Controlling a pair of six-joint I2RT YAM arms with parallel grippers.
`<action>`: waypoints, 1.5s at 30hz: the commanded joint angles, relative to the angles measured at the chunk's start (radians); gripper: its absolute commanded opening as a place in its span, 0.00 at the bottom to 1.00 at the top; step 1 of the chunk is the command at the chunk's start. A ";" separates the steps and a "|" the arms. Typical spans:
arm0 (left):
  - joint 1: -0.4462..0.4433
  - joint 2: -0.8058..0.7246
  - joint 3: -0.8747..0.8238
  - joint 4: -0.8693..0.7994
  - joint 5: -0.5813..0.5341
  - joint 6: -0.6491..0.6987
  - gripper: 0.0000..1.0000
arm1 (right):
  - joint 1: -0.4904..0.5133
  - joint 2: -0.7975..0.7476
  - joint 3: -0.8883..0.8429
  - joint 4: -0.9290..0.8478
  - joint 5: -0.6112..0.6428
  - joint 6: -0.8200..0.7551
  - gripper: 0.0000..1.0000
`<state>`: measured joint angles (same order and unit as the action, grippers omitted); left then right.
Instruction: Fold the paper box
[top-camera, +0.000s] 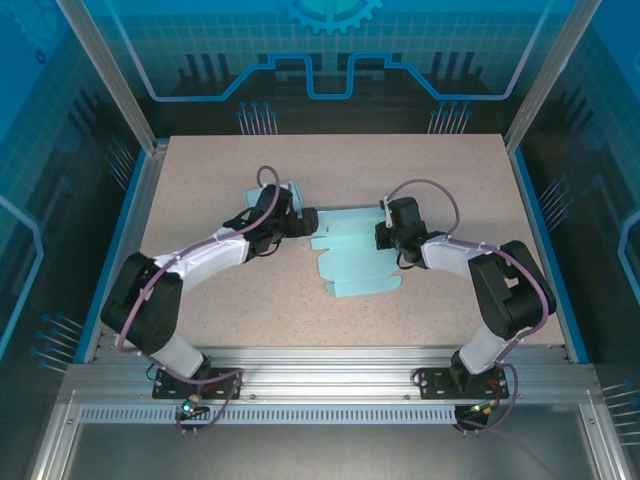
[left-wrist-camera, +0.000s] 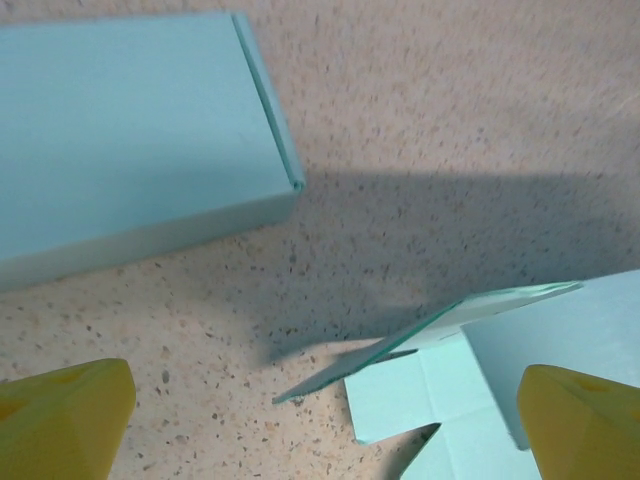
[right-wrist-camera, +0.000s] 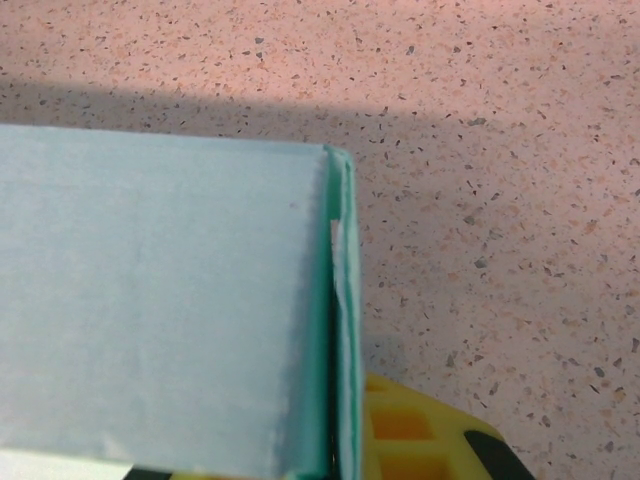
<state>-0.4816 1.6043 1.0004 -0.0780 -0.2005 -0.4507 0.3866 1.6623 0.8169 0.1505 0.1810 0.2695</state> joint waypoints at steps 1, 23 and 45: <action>-0.002 0.039 0.052 -0.002 0.049 -0.024 0.99 | 0.013 -0.025 -0.017 0.004 -0.007 0.022 0.07; -0.023 0.175 0.119 0.078 0.112 -0.065 0.99 | 0.044 -0.042 -0.005 -0.025 0.016 0.056 0.07; -0.020 -0.119 -0.218 0.135 0.022 -0.253 0.97 | 0.066 -0.050 -0.009 -0.051 0.078 0.102 0.07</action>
<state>-0.5049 1.5349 0.8459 0.0395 -0.1711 -0.6250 0.4397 1.6440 0.8131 0.1123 0.2684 0.3523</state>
